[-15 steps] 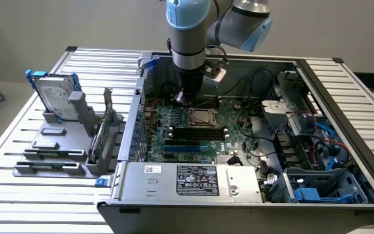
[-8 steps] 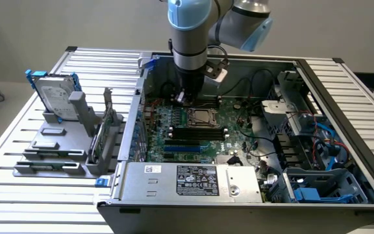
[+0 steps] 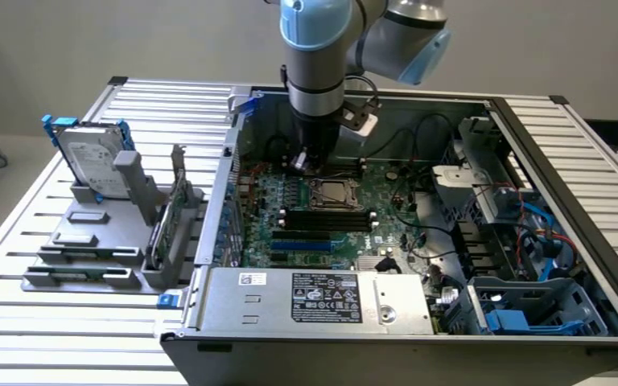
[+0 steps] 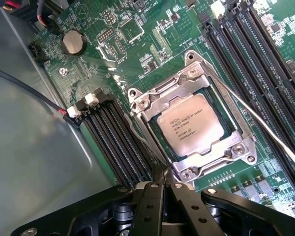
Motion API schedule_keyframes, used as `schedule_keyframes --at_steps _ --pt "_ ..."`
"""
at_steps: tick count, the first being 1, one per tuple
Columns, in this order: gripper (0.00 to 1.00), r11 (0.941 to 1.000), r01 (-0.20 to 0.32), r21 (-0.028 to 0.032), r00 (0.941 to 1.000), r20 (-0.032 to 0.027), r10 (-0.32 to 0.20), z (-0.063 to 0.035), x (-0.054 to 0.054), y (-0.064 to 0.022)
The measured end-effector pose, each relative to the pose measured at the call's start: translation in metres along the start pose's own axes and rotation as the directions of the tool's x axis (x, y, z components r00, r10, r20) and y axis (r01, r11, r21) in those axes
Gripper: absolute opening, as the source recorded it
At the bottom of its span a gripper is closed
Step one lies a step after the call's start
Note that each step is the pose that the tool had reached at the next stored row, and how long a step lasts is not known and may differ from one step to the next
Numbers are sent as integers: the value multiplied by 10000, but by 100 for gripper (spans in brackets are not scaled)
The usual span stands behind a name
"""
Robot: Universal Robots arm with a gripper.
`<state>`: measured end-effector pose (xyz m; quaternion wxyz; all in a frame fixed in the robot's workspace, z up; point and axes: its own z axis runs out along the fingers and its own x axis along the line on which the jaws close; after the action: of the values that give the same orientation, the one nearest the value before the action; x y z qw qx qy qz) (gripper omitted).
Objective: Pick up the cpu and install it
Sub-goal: 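Install the first cpu locking lever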
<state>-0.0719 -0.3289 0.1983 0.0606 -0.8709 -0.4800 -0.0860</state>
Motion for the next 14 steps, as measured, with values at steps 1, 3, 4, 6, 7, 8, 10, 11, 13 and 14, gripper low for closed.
schedule_keyframes --at_steps 1,3,4,6,7,8,10,11,13,14 --pt "11 10000 -1 -1 10000 1 1 2 3 4" --pt "11 10000 -3 -4 10000 7 3 3 7 11" --pt "11 10000 -4 -5 10000 7 4 4 9 14" --pt "11 10000 -7 -8 10000 9 7 7 13 19" --pt "11 10000 -9 -9 10000 10 9 8 15 21" --pt "11 10000 -11 -10 10000 12 11 8 16 23" --pt "11 10000 -16 -13 10000 15 16 10 19 25" --pt "11 10000 -18 -14 10000 16 18 11 20 27" --pt "11 10000 -25 -17 10000 19 25 13 23 28" --pt "11 10000 -30 -19 10000 21 30 14 24 28"
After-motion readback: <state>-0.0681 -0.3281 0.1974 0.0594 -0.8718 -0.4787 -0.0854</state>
